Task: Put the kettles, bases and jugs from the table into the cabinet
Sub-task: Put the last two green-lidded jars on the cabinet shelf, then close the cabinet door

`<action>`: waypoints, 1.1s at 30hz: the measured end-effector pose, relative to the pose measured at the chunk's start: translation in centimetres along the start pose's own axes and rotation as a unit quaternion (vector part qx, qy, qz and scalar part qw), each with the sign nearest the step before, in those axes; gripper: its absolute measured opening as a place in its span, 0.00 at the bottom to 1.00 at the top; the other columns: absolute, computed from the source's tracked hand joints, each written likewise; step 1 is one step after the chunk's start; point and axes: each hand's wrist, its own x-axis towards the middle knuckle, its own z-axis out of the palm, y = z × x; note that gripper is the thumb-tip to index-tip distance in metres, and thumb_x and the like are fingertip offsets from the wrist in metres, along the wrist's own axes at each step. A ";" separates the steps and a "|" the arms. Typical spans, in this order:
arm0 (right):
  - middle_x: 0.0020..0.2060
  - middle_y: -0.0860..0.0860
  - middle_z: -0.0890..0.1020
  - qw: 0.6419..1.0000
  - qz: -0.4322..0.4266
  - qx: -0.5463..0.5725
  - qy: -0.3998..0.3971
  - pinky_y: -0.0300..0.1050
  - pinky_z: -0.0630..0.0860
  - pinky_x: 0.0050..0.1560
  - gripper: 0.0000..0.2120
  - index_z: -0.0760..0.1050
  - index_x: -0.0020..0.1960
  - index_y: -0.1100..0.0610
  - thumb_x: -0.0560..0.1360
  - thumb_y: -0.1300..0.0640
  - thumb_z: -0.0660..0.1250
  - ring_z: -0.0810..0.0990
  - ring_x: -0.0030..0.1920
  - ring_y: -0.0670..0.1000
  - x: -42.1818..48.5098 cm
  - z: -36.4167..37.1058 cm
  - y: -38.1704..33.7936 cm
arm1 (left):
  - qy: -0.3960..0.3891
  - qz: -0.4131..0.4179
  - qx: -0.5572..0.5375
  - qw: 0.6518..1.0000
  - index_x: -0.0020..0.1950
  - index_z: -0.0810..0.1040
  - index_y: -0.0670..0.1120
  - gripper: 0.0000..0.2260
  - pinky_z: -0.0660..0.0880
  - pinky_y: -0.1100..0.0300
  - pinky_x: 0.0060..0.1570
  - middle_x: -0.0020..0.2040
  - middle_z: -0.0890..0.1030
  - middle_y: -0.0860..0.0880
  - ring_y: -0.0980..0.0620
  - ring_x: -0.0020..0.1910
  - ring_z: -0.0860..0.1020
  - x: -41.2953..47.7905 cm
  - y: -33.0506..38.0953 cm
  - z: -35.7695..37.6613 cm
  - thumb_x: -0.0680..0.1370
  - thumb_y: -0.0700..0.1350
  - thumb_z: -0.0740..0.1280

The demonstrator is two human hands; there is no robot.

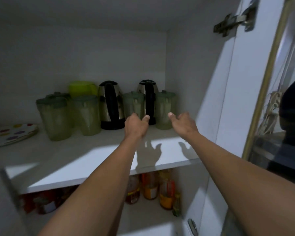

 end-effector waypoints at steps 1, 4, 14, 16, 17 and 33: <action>0.53 0.58 0.78 1.000 -0.008 -0.009 0.004 0.54 0.74 0.58 0.24 0.69 0.54 0.58 0.79 0.36 0.57 0.79 0.57 0.62 -1.1 -0.5 0.1 | 0.002 0.010 0.003 1.000 0.62 0.74 0.37 0.20 0.64 0.59 0.47 0.62 0.77 0.39 0.40 0.61 0.74 -1.3 0.5 -0.4 0.81 0.53 0.61; 0.55 0.59 0.76 0.999 -0.026 -0.023 0.006 0.56 0.73 0.60 0.25 0.68 0.59 0.59 0.79 0.37 0.56 0.76 0.57 0.61 -4.4 -2.0 0.0 | 0.007 0.038 -0.009 0.999 0.68 0.72 0.39 0.20 0.63 0.61 0.49 0.66 0.76 0.41 0.42 0.65 0.73 -5.3 2.1 -1.9 0.82 0.51 0.60; 0.60 0.59 0.77 0.992 -0.048 -0.098 0.068 0.62 0.75 0.60 0.27 0.69 0.65 0.58 0.79 0.37 0.57 0.76 0.59 0.62 -13.6 -5.5 -2.5 | -0.013 0.084 -0.007 0.996 0.73 0.68 0.41 0.21 0.71 0.51 0.62 0.69 0.74 0.42 0.42 0.67 0.73 -11.6 3.4 -6.8 0.82 0.50 0.60; 0.63 0.60 0.76 0.986 -0.052 -0.126 0.099 0.62 0.74 0.62 0.26 0.69 0.66 0.58 0.79 0.38 0.56 0.76 0.61 0.62 -15.3 -6.4 -3.4 | -0.022 0.117 0.000 0.993 0.70 0.70 0.40 0.20 0.71 0.53 0.57 0.66 0.76 0.41 0.42 0.63 0.75 -12.1 3.3 -7.6 0.82 0.50 0.60; 0.64 0.60 0.75 0.982 -0.055 -0.140 0.117 0.62 0.74 0.63 0.26 0.69 0.67 0.58 0.80 0.39 0.56 0.75 0.62 0.62 -16.2 -6.9 -3.9 | -0.026 0.134 0.003 0.991 0.69 0.71 0.40 0.19 0.70 0.54 0.54 0.65 0.76 0.42 0.43 0.62 0.75 -12.4 3.2 -8.1 0.82 0.50 0.60; 0.66 0.62 0.72 0.868 0.218 -0.284 0.344 0.61 0.70 0.64 0.22 0.70 0.67 0.57 0.80 0.42 0.56 0.71 0.66 0.65 -42.1 -22.0 -0.7 | -0.309 0.267 -0.144 0.901 0.65 0.75 0.41 0.19 0.73 0.50 0.58 0.63 0.79 0.41 0.40 0.61 0.77 -31.7 8.3 -5.0 0.80 0.51 0.62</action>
